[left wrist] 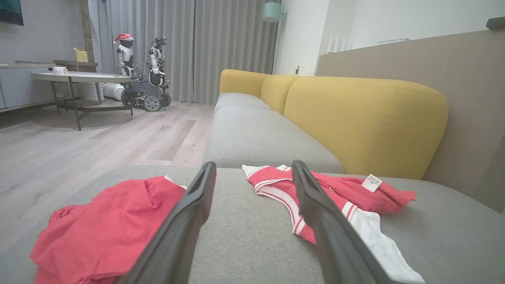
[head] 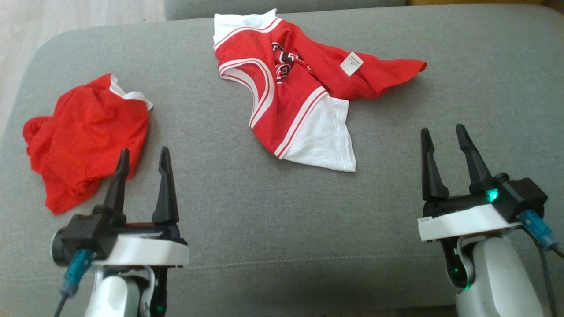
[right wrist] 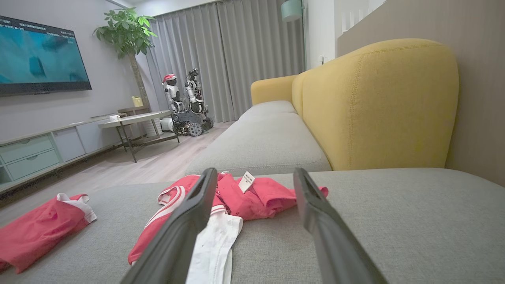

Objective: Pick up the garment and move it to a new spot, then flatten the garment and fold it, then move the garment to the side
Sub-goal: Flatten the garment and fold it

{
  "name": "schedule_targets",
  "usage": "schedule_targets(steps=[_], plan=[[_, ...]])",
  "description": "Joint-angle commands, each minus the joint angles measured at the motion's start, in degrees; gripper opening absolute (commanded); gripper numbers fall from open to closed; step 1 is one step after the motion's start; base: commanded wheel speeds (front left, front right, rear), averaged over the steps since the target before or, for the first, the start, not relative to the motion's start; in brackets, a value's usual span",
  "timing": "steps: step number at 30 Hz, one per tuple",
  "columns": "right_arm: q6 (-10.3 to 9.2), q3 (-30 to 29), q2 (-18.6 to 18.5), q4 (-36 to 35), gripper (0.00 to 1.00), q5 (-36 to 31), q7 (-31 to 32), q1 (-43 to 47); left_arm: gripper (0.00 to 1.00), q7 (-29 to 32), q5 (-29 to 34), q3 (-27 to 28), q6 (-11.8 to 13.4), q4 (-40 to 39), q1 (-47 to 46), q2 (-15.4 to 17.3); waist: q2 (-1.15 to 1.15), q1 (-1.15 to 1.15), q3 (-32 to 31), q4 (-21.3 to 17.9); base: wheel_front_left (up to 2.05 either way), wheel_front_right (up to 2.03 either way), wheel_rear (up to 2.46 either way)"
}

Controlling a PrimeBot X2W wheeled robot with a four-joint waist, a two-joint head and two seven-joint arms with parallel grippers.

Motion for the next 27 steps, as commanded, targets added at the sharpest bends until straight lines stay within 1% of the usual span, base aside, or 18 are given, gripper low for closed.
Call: schedule_targets(steps=[1,4,11,17,20,22,27], plan=[[0.42,0.99,0.07,-1.86,1.0,-0.62,0.05,-1.03,1.0,-0.29,0.71,2.21,-0.57,-2.06,-1.82,-0.29,0.0,0.01,-0.17,0.28,0.0,0.0,0.0],[0.42,0.72,0.07,-1.5,1.0,-0.84,0.2,-0.55,1.0,-0.29,1.72,2.34,-1.55,-1.2,-1.16,-0.89,0.0,0.01,-0.62,0.85,0.0,0.0,0.0],[0.42,0.97,0.07,-1.57,1.0,-2.91,1.33,-1.47,1.0,-0.29,2.58,2.45,-2.61,-0.65,-1.48,-1.48,0.0,0.01,0.23,3.12,0.0,0.0,0.0],[0.42,1.6,0.07,-1.74,1.0,-5.13,3.67,-6.47,1.0,-0.29,3.47,0.79,-1.84,0.32,-2.71,-1.56,0.0,0.01,4.37,5.81,0.0,0.0,0.0],[0.42,1.88,-0.37,1.05,1.0,-6.86,4.68,-10.5,1.0,-0.29,4.23,-1.13,-1.59,0.44,-3.76,-1.57,0.0,0.01,6.58,7.17,0.0,0.0,0.0],[0.42,1.24,-0.61,3.96,1.0,-6.54,5.37,-13.5,1.0,-0.29,3.86,-2.18,-1.35,0.43,-4.49,-1.57,0.0,0.01,8.05,8.08,0.0,0.0,0.0],[0.42,-0.61,-3.25,12.51,1.0,-7.09,7.62,-20.54,1.0,-0.29,2.76,-4.06,-0.82,0.66,-6.85,-1.58,0.0,0.01,11.49,10.59,0.0,0.0,0.0]])
